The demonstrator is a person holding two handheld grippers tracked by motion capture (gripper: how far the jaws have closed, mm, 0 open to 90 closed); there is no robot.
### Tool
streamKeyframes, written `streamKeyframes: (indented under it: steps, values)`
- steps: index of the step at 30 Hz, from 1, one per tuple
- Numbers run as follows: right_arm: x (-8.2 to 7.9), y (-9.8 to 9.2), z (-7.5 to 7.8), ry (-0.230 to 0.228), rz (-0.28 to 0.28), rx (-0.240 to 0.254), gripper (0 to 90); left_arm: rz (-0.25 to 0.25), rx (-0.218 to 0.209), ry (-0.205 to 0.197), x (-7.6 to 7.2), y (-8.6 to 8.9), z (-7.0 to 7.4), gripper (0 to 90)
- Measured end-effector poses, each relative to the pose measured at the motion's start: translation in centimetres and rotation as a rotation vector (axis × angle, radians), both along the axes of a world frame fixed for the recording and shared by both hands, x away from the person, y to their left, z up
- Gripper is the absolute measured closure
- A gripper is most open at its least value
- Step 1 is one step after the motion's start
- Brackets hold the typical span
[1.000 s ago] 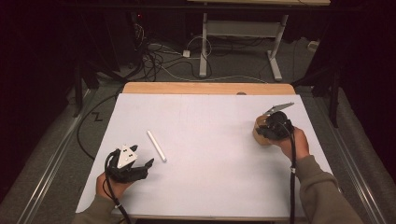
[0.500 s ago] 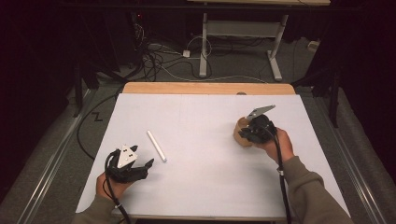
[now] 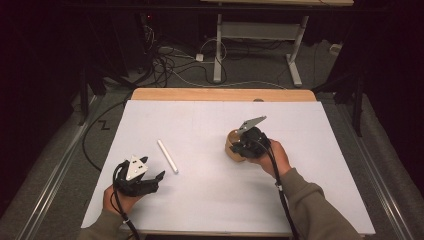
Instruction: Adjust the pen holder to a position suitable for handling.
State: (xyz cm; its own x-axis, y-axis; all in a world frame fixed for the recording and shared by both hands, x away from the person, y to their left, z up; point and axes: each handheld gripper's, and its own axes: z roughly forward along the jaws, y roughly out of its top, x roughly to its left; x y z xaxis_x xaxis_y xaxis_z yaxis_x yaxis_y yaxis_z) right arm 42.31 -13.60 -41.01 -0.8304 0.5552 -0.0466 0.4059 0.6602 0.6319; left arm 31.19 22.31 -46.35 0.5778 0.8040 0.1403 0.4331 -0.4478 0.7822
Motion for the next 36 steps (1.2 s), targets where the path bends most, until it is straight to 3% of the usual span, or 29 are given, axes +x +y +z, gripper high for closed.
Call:
streamKeyframes:
  steps: [10,21,28,36]
  values:
    - [-0.5,0.5,-0.2,-0.041,-0.006,0.015,79.1,0.000,0.006,0.006,0.1,-0.3,-0.1,23.1]
    - [-2.6,-1.4,1.9,-0.172,-0.018,0.146,76.5,0.002,0.017,0.013,0.2,-0.6,-0.2,23.1]
    - [-4.4,-3.5,1.9,-0.247,-0.026,0.220,72.8,0.004,0.023,0.016,0.3,-0.7,-0.3,23.1]
    - [-6.7,-5.4,1.7,-0.384,-0.027,0.246,63.1,0.010,0.035,0.022,0.4,-0.9,-0.4,23.1]
